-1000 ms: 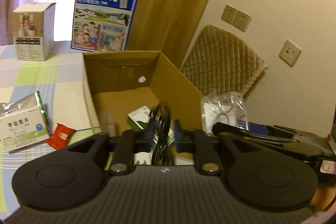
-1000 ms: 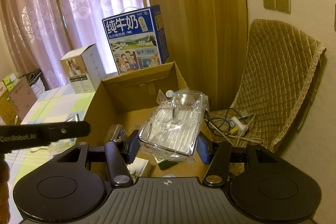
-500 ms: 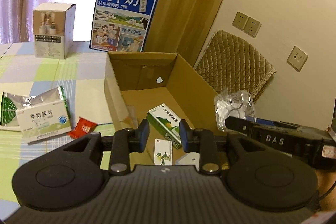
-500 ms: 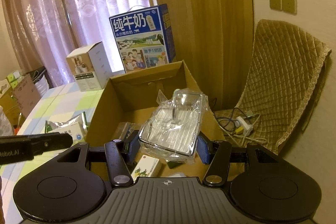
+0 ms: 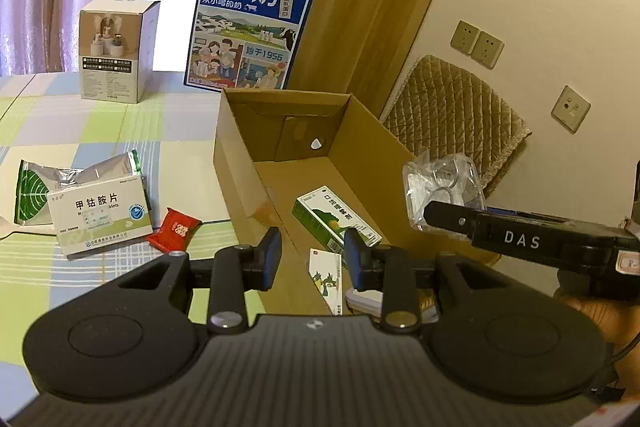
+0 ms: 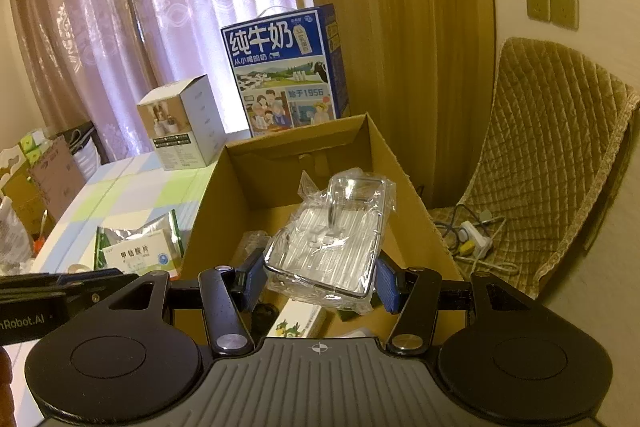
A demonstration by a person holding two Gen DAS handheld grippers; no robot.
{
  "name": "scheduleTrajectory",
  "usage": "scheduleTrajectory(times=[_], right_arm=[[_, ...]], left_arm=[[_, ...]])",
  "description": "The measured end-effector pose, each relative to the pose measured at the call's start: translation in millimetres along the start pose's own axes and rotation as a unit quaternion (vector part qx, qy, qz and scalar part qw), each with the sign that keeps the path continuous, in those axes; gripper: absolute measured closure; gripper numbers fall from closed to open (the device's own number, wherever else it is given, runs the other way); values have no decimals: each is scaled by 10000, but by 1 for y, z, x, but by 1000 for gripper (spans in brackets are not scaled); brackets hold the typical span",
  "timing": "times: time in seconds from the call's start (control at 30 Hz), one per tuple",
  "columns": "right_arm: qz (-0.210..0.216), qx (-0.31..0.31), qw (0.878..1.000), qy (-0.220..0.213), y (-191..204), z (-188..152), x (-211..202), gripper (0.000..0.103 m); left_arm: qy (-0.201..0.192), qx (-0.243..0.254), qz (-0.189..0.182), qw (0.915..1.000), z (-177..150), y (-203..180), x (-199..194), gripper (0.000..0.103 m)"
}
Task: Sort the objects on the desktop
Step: 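Lower the tray and cable into the cardboard box and open both tools, then withdraw both tools back over the table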
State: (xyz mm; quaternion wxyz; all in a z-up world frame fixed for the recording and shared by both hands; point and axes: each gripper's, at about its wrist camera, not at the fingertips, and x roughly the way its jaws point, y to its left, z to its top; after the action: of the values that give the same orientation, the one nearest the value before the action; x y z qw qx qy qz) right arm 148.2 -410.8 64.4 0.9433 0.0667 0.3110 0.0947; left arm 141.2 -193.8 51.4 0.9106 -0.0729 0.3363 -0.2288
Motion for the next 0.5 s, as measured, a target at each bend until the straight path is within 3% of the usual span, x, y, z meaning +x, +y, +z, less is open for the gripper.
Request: scheduleTrajectory(times=[0.03, 0.1, 0.5], right_arm=[[1, -4, 10000, -30, 0, 0, 0, 49], [4, -30, 10000, -56, 0, 1, -1, 38], [-7, 95, 9999, -48, -2, -3, -12, 34]], left_arm=[[1, -10, 7, 10000, -1, 1, 0, 74], [-7, -28, 29, 10000, -2, 2, -1, 72], [2, -109, 67, 9999, -7, 9, -7, 63]])
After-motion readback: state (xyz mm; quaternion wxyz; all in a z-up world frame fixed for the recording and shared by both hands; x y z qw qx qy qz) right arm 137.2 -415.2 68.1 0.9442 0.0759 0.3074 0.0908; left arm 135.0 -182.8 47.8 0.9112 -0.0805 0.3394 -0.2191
